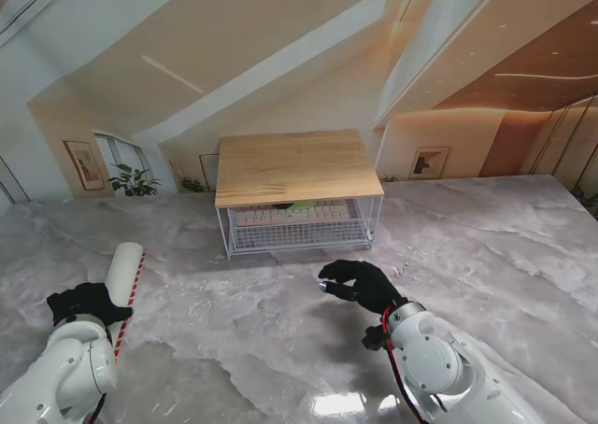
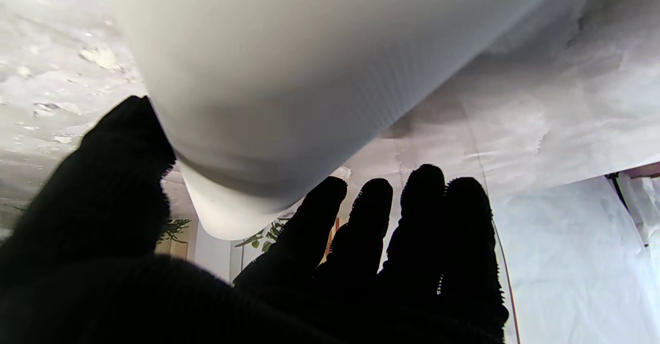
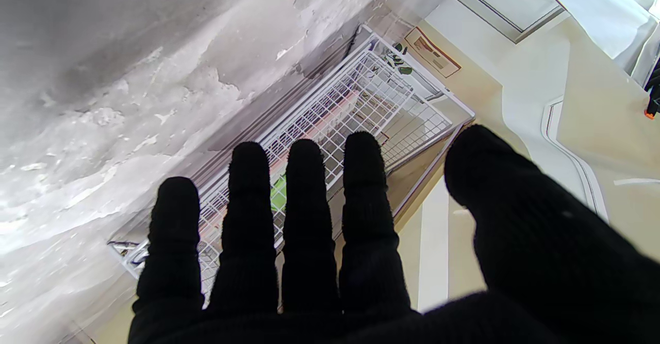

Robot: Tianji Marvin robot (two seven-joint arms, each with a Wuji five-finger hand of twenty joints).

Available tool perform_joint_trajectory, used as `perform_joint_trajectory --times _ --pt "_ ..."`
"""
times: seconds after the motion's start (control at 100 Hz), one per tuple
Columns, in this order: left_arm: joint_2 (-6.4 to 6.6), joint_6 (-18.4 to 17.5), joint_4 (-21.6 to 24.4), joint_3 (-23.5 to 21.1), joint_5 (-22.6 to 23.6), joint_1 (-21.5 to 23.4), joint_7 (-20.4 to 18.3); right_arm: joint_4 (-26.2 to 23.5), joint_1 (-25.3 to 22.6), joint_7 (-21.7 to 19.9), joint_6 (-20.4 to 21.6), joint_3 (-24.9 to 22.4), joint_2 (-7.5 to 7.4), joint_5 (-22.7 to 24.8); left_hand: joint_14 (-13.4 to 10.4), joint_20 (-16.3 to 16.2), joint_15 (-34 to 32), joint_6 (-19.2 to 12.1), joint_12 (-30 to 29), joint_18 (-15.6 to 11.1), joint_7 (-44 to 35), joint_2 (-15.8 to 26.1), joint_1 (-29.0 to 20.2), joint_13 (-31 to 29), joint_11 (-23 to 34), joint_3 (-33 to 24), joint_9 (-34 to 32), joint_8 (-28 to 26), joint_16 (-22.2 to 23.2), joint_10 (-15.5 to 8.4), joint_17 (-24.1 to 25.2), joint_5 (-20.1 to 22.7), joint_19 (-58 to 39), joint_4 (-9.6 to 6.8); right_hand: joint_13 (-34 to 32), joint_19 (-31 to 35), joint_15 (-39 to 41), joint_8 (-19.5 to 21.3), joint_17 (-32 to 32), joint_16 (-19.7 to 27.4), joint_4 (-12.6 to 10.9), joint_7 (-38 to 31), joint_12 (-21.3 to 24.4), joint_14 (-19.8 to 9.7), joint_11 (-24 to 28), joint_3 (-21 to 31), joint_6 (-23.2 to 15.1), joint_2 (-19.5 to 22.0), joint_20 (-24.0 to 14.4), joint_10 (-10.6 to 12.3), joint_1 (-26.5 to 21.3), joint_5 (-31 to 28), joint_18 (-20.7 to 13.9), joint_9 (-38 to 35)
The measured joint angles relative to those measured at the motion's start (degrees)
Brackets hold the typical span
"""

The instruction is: Unroll the mouse pad and set up the keyboard and mouse from the tabletop organizer

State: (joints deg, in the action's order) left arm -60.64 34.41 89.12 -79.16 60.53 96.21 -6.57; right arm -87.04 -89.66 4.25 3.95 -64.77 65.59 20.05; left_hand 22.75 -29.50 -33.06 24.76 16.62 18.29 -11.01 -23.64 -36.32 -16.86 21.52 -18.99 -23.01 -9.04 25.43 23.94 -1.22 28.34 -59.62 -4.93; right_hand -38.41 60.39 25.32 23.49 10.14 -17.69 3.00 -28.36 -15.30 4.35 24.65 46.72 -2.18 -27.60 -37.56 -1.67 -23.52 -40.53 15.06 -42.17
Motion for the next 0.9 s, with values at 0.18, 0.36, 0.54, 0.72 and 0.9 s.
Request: perform_joint_trajectory --times 0.18,0.36,0.54,0.72,0.9 --pt "0.00 1.64 -1.19 1.06 -1.29 -1.19 0.18 -0.04 -0.12 0.00 -0.04 -0.15 0.00 0.03 0.84 -2.18 -3.19 0.52 1.21 1.89 -2.41 -2.35 0.09 -4.64 1.82 -4.37 -2.89 -1.31 1.70 0.80 -5.25 1.83 -2.41 -0.85 0.00 0.00 0.00 0.00 0.00 0.00 0.00 0.00 0.00 0.00 0.00 0.00 0.00 0.00 0.00 0.00 0.00 0.00 0.00 0.00" --pt "-0.22 2.60 -2.43 1.71 -3.04 -2.10 2.38 -0.10 -0.22 0.05 -0.07 -0.27 0.00 0.09 0.92 -4.38 -6.77 1.53 2.65 3.75 -7.41 -6.19 0.20 -11.80 4.78 -12.61 -8.94 -4.07 3.76 1.97 -13.05 4.35 -5.93 -1.21 0.00 0.00 0.00 0.00 0.00 0.00 0.00 0.00 0.00 0.00 0.00 0.00 0.00 0.00 0.00 0.00 0.00 0.00 0.00 0.00" --pt "-0.93 2.48 -3.49 1.38 -6.29 -2.36 6.02 -0.16 -0.30 0.19 -0.24 -0.29 0.00 0.10 0.94 -5.10 -10.57 1.94 4.05 6.38 -14.05 -8.55 -0.11 -23.91 8.05 -18.31 -20.66 -8.65 5.09 1.98 -24.92 9.07 -9.80 -1.11 0.00 0.00 0.00 0.00 0.00 0.00 0.00 0.00 0.00 0.00 0.00 0.00 0.00 0.00 0.00 0.00 0.00 0.00 0.00 0.00" --pt "-2.07 -1.28 -4.07 -0.68 -10.05 -1.72 11.29 -0.28 -0.42 0.25 -0.36 -0.35 0.00 0.11 0.84 -2.18 -13.82 1.06 5.66 9.23 -23.80 -15.01 -8.01 -35.74 9.35 -19.00 -33.87 -7.52 5.22 -0.89 -36.16 14.50 -15.22 5.26 0.00 0.00 0.00 0.00 0.00 0.00 0.00 0.00 0.00 0.00 0.00 0.00 0.00 0.00 0.00 0.00 0.00 0.00 0.00 0.00" --pt "-3.17 -7.12 -3.81 -3.51 -13.94 0.03 15.22 -0.29 -0.43 0.40 -0.36 -0.35 0.02 0.07 0.70 1.74 -13.82 -0.93 7.64 10.42 -27.35 -16.83 -12.76 -41.25 7.05 -18.92 -40.88 -5.66 5.22 -2.64 -41.99 17.14 -16.09 5.35 0.00 0.00 0.00 0.00 0.00 0.00 0.00 0.00 0.00 0.00 0.00 0.00 0.00 0.00 0.00 0.00 0.00 0.00 0.00 0.00"
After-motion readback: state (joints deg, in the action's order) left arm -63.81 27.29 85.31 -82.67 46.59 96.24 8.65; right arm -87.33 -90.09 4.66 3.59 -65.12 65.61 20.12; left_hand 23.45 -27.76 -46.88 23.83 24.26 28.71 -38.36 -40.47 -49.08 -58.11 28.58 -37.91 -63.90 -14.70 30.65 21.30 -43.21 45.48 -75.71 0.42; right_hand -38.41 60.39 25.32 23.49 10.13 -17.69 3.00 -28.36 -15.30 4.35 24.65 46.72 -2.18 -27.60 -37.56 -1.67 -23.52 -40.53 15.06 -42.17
